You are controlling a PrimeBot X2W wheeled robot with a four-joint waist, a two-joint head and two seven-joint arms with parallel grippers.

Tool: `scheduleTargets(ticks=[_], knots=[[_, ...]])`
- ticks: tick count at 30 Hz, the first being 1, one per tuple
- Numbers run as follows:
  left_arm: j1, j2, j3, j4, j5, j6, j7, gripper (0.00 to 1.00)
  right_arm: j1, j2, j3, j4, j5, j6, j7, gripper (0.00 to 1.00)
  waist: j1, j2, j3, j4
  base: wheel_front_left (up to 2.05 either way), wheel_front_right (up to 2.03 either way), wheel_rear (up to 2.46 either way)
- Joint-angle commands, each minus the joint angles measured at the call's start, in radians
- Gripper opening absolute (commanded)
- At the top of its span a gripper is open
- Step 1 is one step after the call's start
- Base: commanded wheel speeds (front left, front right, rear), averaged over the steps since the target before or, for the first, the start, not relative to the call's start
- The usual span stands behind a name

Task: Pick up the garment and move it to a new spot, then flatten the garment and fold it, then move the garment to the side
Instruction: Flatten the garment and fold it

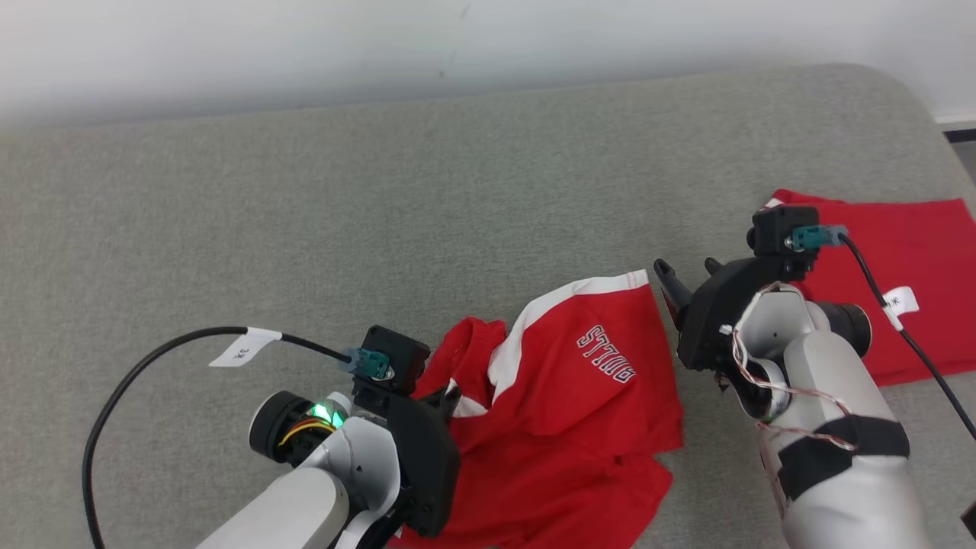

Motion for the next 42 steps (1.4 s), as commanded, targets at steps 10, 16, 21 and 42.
scheduleTargets(ticks=[10,16,21,42], knots=[[-0.042,-0.021,-0.006,0.001,0.012,-0.011,-0.014,0.0,-0.171,0.002,-0.017,0.313,-0.073,-0.002,0.037,0.82,-0.0001,-0.0001,0.076,0.078,0.0,0.0,0.0],[-0.038,-0.02,0.004,0.01,0.005,-0.003,-0.03,0.0,-0.18,0.004,0.016,0.386,-0.103,-0.002,0.067,0.27,-0.0001,-0.0001,0.068,0.082,0.0,0.0,0.0],[-0.029,-0.014,0.013,0.016,-0.002,0.003,-0.039,0.0,-0.182,0.003,0.031,0.394,-0.119,-0.002,0.082,0.22,-0.0001,-0.0001,0.055,0.079,0.0,0.0,0.0],[-0.271,-0.083,0.341,0.135,-0.131,-0.056,-0.397,0.0,-0.428,-0.001,0.041,0.252,-0.067,-0.002,-0.261,0.0,-0.0001,-0.0001,0.156,0.051,0.0,0.0,0.0]])
